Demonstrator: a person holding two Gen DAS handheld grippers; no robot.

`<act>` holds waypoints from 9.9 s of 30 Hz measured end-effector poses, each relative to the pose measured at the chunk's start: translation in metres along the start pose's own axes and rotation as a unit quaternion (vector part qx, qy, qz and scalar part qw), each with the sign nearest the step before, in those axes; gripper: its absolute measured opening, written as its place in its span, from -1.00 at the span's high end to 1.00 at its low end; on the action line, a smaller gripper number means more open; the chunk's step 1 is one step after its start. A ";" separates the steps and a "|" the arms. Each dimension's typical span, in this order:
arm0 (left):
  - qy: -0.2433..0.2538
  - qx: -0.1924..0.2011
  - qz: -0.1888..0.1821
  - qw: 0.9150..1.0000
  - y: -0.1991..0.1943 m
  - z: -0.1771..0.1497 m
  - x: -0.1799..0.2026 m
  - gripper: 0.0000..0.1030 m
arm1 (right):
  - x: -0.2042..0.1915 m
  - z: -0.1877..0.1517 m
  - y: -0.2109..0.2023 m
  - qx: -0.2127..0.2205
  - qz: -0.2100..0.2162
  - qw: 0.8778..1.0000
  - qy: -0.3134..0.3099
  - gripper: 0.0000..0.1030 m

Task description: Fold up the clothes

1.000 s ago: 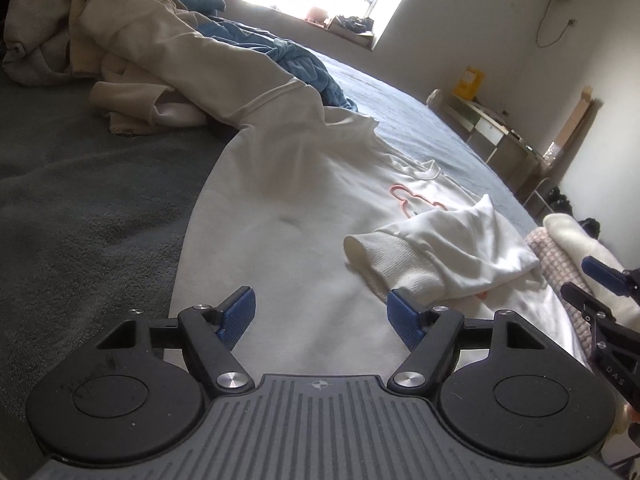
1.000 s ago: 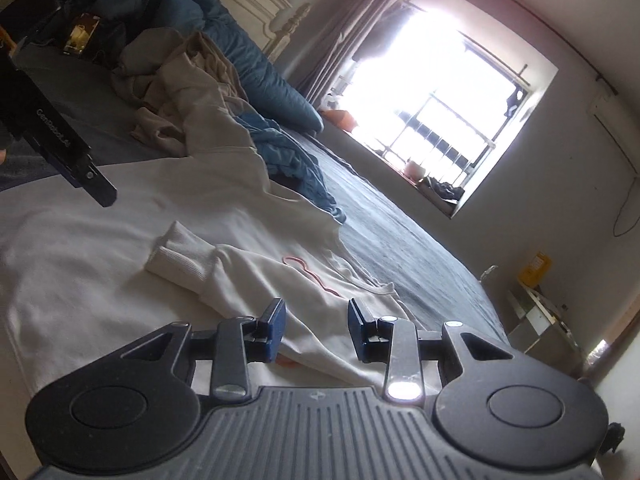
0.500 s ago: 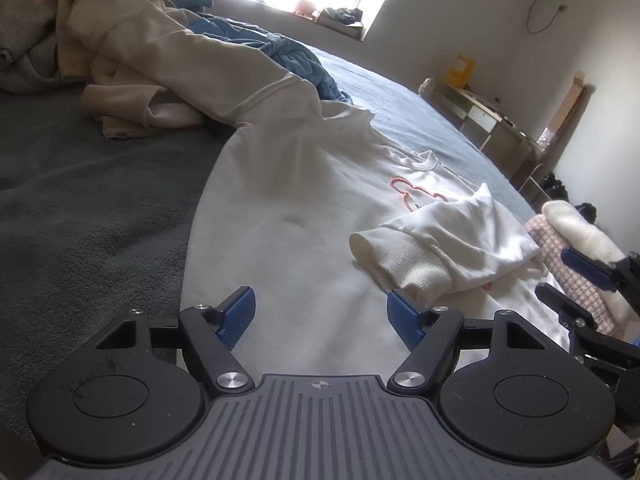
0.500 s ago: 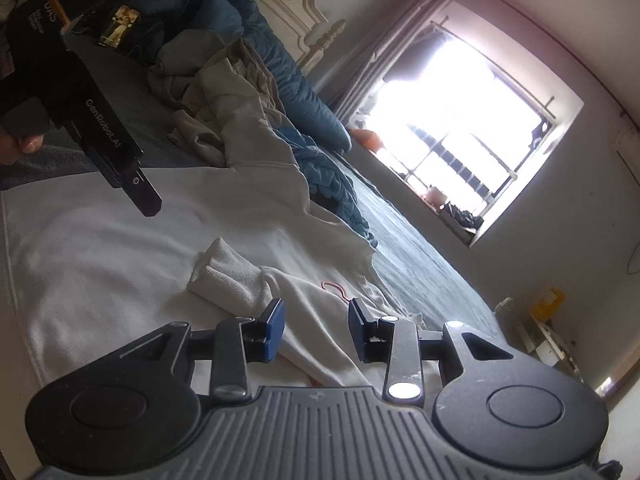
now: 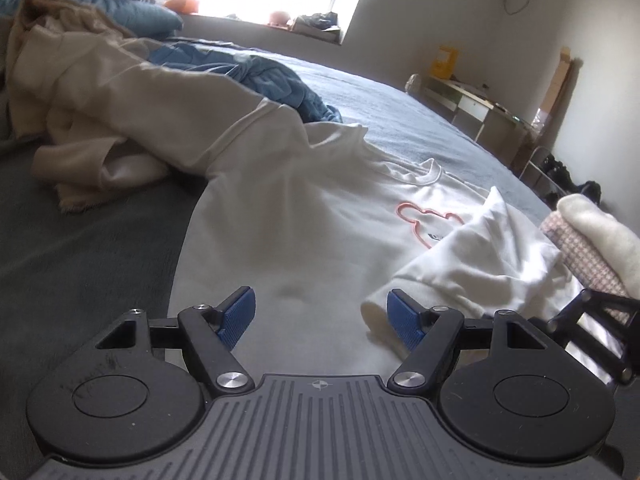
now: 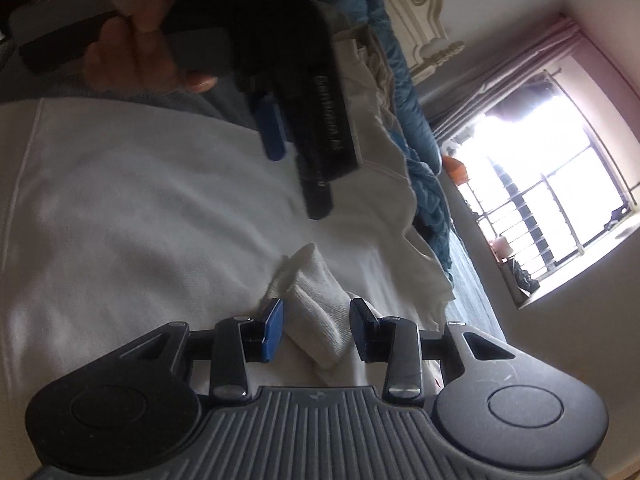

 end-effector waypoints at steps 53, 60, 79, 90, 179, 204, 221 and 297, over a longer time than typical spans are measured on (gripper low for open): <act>0.015 0.058 -0.001 0.998 -0.002 -0.009 -0.027 -0.42 | 0.166 -0.110 -0.054 -0.056 -0.141 0.890 0.430 0.40; 0.032 0.054 -0.013 0.998 0.019 0.023 0.005 -0.42 | 0.198 -0.167 -0.047 -0.101 -0.224 0.908 0.340 0.40; 0.081 0.010 -0.025 0.996 0.092 0.035 0.046 -0.42 | 0.234 -0.229 0.029 -0.162 -0.281 0.879 0.350 0.85; 0.087 0.020 -0.038 0.995 0.079 0.029 0.047 -0.42 | 0.230 -0.226 -0.003 -0.205 -0.259 0.884 0.330 0.31; 0.058 0.022 -0.075 0.995 0.076 0.029 0.029 -0.49 | 0.259 -0.071 -0.133 0.002 -0.022 0.797 0.604 0.54; -0.089 0.092 -0.038 0.991 0.015 0.041 -0.069 -0.50 | 0.191 -0.041 0.057 -0.079 0.004 0.847 0.526 0.46; -0.261 0.119 0.210 0.935 -0.041 -0.012 -0.238 -0.50 | 0.131 0.244 0.142 0.024 0.213 0.847 0.487 0.11; 0.012 0.022 -0.048 0.999 0.047 0.012 -0.064 -0.50 | 0.280 -0.026 -0.004 -0.036 0.063 0.779 0.622 0.88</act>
Point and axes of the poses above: each gripper's, at about its wrist camera, not at the fingertips, and y roughly the way its jaws point, x to its right, z to its top, the point moved 5 cm from there along y, roughly the way its jaws point, and after that the axes turned 12 degrees about y, right-handed, at the moved point
